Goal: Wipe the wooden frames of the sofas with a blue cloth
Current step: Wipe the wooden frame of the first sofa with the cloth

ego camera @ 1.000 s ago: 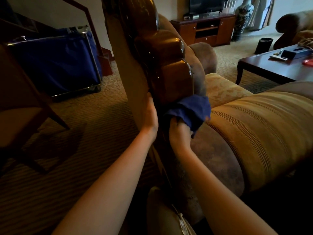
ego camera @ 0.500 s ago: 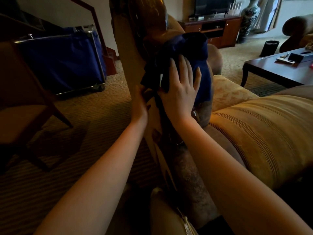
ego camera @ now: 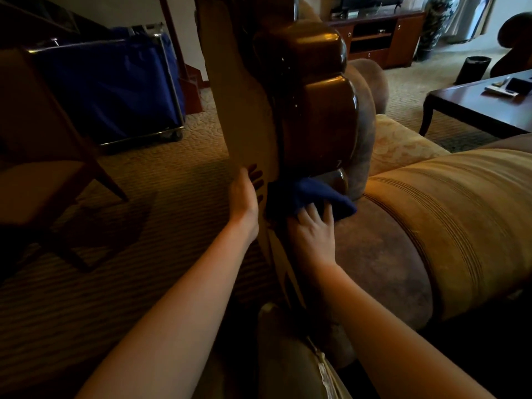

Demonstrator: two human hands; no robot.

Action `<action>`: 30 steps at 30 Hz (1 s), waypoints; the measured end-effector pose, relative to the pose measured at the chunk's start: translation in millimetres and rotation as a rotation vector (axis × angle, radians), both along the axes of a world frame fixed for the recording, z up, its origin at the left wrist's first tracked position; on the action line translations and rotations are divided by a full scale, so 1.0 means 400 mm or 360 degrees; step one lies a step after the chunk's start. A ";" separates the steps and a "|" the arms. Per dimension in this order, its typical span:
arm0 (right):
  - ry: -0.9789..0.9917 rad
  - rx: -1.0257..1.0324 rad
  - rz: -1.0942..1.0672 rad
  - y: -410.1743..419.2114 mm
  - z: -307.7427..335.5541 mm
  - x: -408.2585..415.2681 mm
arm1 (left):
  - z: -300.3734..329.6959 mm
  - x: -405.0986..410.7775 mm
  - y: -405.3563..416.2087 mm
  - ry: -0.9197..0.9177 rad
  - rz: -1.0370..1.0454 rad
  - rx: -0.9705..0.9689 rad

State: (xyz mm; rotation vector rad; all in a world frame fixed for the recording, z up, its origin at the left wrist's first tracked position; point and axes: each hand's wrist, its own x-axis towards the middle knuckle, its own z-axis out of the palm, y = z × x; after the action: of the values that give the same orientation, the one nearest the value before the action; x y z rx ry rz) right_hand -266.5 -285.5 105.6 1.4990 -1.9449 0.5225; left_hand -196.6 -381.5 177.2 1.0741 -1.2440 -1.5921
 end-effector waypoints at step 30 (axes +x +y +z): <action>0.0442 0.0040 0.0399 0.038 0.081 -0.122 | -0.001 -0.021 0.088 -0.0156 0.0325 -0.0160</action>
State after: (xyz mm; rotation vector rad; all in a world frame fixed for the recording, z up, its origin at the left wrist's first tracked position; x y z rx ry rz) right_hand -315.3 -270.3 138.1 1.7419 -1.5677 0.3724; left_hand -205.1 -346.2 176.8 1.1867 -1.2231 -1.3234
